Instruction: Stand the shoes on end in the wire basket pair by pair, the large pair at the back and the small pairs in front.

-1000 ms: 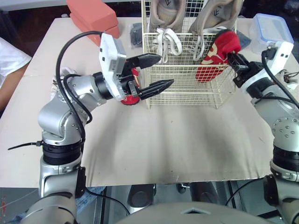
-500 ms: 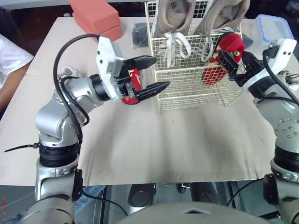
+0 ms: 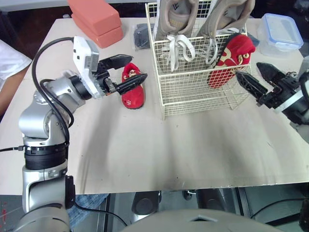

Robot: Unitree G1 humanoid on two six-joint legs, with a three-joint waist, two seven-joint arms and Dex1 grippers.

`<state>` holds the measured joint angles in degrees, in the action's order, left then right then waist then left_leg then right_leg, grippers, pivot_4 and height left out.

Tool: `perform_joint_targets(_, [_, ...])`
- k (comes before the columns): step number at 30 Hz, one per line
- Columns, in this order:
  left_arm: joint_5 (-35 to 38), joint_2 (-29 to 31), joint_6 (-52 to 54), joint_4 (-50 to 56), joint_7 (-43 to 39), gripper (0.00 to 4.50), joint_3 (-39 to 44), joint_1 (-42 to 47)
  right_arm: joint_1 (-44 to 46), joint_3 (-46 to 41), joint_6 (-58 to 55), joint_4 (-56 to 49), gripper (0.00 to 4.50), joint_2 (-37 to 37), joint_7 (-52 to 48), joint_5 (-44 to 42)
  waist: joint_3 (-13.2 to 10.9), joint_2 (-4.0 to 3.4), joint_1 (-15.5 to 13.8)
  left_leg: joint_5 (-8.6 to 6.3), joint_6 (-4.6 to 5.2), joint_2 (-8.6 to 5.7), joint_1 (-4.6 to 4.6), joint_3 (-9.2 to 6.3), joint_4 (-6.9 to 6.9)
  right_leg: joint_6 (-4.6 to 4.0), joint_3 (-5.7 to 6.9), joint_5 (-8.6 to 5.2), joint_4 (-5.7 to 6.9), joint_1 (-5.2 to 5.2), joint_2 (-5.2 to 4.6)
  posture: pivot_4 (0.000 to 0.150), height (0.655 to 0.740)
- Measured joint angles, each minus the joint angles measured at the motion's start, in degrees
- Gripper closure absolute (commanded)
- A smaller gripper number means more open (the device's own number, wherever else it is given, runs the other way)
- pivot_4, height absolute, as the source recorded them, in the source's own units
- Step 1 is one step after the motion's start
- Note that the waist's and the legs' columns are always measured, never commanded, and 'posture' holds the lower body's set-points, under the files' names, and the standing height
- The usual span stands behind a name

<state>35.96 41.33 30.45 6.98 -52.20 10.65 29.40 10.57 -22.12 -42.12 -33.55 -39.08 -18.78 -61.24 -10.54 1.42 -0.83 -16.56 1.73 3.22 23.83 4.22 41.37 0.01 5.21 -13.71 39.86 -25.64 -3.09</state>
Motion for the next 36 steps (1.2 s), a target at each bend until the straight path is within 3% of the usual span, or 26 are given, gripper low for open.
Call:
perform_joint_targets(5, [-5.09,-0.2,-2.69,-6.38,1.26,0.0,-0.64,0.75,-6.58,2.28,3.47,-5.01,0.07,-0.61,-10.72,1.75,0.0,0.01,-0.05,-0.02,0.03,0.01,0.01,-0.03,-0.01,0.06,0.04,-0.04,-0.01,0.01,0.0,0.15,0.686])
perform_joint_targets(13, [-8.02,-1.19,0.49,-18.87,7.44,0.0,-0.42,8.59,-11.84,6.73,11.22,-5.95,0.07,-1.65,-19.73,13.59,0.03,0.06,-0.06,0.04,-0.08,-0.01,0.01,-0.03,0.01,0.09,0.05,-0.05,0.0,0.02,-0.02,0.15,0.686])
perform_joint_targets(23, [-12.91,-0.85,10.41,-35.93,9.48,0.0,-3.35,14.95,-12.0,8.24,15.01,-5.84,0.07,-0.67,-21.34,18.21,0.02,0.09,-0.08,0.06,-0.1,-0.01,0.02,-0.04,0.02,0.05,0.09,-0.03,0.02,0.01,-0.01,0.15,0.686])
perform_joint_targets(34, [-19.55,-4.11,5.78,-56.62,5.67,0.0,-6.8,27.57,-13.06,9.37,17.88,-5.96,0.07,0.28,-23.03,20.43,0.05,0.15,-0.09,0.06,-0.09,-0.06,0.0,-0.03,0.06,0.04,0.2,-0.01,0.08,0.02,-0.02,0.15,0.686])
perform_joint_targets(36, [-21.08,-4.54,4.7,-60.76,4.39,0.88,-6.95,29.72,-13.2,10.16,18.35,-5.99,0.0,0.75,-23.0,20.98,0.07,0.17,-0.21,0.06,-0.09,-0.06,0.01,-0.04,0.09,0.04,0.24,-0.02,0.1,0.03,-0.02,0.15,0.686])
